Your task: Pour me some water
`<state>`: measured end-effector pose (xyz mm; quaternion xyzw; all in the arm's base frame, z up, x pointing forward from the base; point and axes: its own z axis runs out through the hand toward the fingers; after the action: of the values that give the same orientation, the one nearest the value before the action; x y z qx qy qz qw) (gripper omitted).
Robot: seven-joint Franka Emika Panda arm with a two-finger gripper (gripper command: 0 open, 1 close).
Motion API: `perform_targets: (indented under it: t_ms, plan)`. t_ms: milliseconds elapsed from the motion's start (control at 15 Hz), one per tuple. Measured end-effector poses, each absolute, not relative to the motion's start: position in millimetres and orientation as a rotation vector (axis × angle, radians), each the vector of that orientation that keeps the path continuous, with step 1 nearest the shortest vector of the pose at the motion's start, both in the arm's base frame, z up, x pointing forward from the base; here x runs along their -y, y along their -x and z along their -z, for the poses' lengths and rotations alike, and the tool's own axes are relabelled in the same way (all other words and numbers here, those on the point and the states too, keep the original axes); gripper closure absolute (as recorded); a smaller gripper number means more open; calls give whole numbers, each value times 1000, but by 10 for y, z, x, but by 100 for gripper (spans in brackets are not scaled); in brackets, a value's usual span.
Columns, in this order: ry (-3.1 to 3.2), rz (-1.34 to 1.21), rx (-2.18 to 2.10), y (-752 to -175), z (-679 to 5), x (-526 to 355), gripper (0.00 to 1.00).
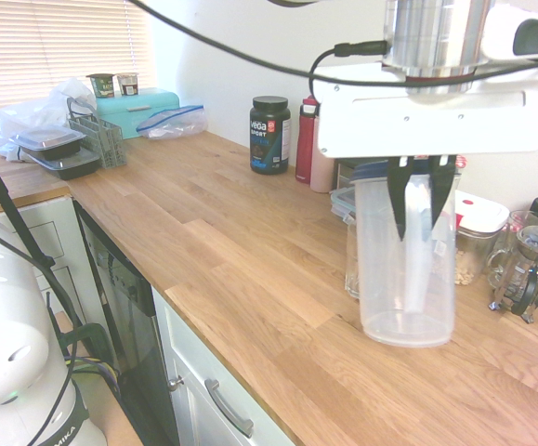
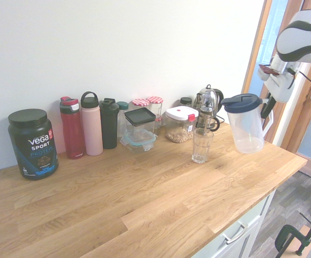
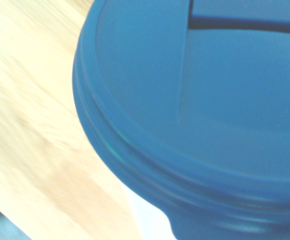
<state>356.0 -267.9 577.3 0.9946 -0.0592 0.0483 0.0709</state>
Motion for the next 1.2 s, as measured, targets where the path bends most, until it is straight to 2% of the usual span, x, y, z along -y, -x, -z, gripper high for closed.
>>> perform_targets:
  t_ms: [267,667,1200]
  plan:
    - [-2793,22,80,-3971,-5757,2263,100]
    - [-2590,138,34,-4249,-5692,1868,100]
    - [-2517,215,20,-4300,-5596,1703,100]
